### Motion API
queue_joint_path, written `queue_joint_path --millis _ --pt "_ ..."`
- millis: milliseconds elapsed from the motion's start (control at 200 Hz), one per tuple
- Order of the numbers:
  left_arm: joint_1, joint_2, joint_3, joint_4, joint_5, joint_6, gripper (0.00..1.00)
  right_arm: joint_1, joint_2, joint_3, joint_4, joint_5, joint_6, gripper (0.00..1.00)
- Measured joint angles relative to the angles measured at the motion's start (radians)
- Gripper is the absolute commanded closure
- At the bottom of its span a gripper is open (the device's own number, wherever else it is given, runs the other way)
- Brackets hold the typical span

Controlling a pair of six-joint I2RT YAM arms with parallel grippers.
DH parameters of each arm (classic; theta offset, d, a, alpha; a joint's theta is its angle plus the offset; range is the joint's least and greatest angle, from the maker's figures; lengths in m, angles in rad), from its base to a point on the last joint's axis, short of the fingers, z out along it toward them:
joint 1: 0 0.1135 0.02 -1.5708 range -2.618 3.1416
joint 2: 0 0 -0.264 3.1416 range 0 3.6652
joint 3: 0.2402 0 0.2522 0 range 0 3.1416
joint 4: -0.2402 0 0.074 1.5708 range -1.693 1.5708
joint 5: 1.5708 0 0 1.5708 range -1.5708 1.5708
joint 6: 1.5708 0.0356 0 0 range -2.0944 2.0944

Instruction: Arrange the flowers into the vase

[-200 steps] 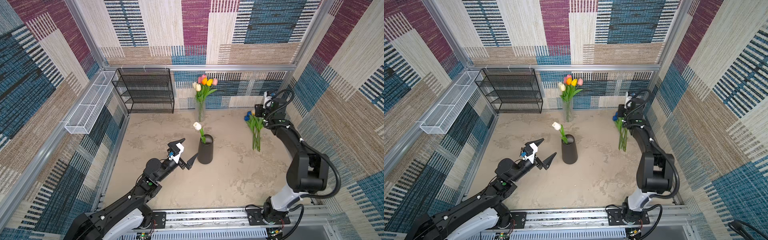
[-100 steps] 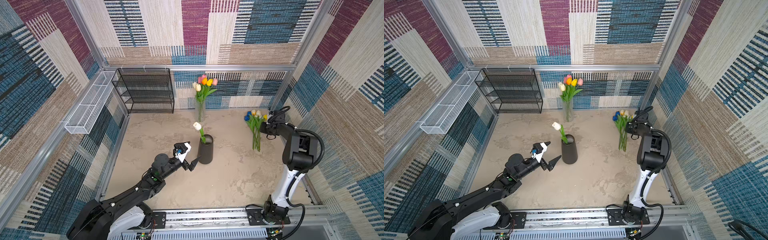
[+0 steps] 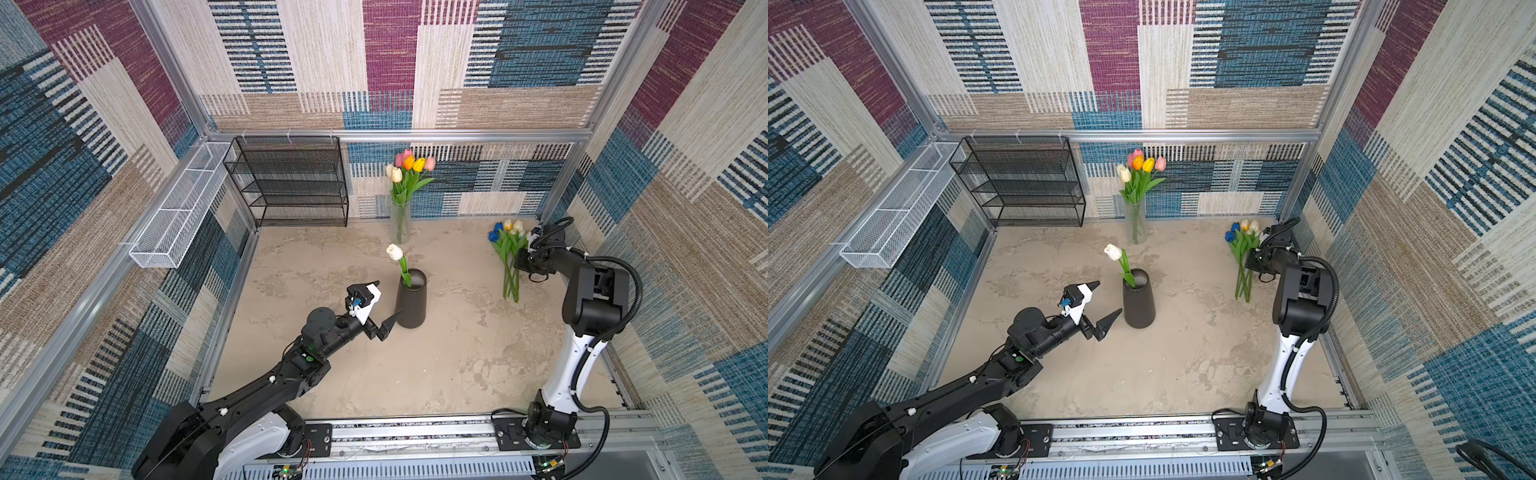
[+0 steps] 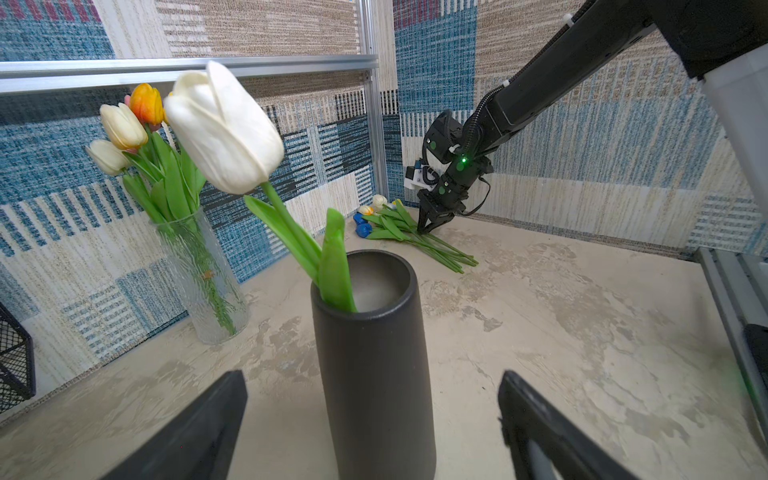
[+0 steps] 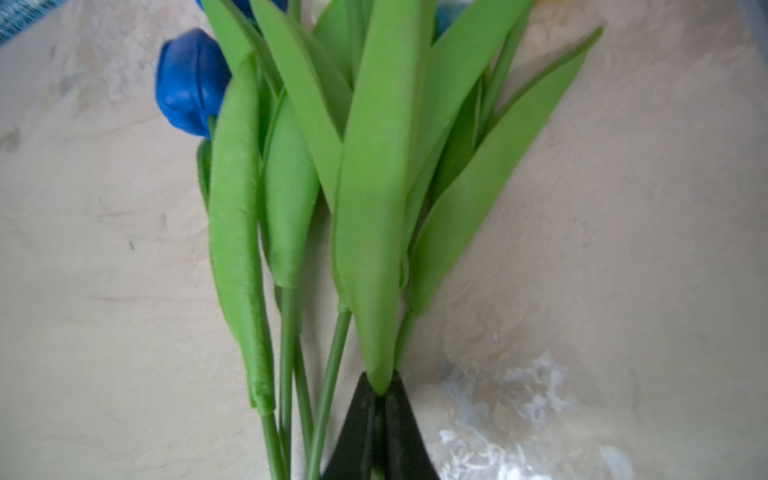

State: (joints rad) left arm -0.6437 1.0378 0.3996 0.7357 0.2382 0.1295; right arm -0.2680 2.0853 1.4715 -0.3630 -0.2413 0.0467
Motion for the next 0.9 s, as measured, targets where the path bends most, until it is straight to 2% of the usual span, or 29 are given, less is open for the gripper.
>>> queue_joint_path --millis 421,656,896 --pt "0.0 -0.034 0.0 0.0 -0.011 0.0 0.03 0.082 -0.23 -0.04 -0.023 -0.035 -0.003 0.95" --pt "0.0 -0.045 -0.002 -0.001 -0.022 0.0 0.03 0.26 -0.395 -0.188 0.039 -0.109 0.039 0.95" --pt "0.0 -0.044 -0.007 -0.001 -0.023 -0.003 0.03 0.388 -0.394 -0.349 0.087 -0.126 0.069 0.95"
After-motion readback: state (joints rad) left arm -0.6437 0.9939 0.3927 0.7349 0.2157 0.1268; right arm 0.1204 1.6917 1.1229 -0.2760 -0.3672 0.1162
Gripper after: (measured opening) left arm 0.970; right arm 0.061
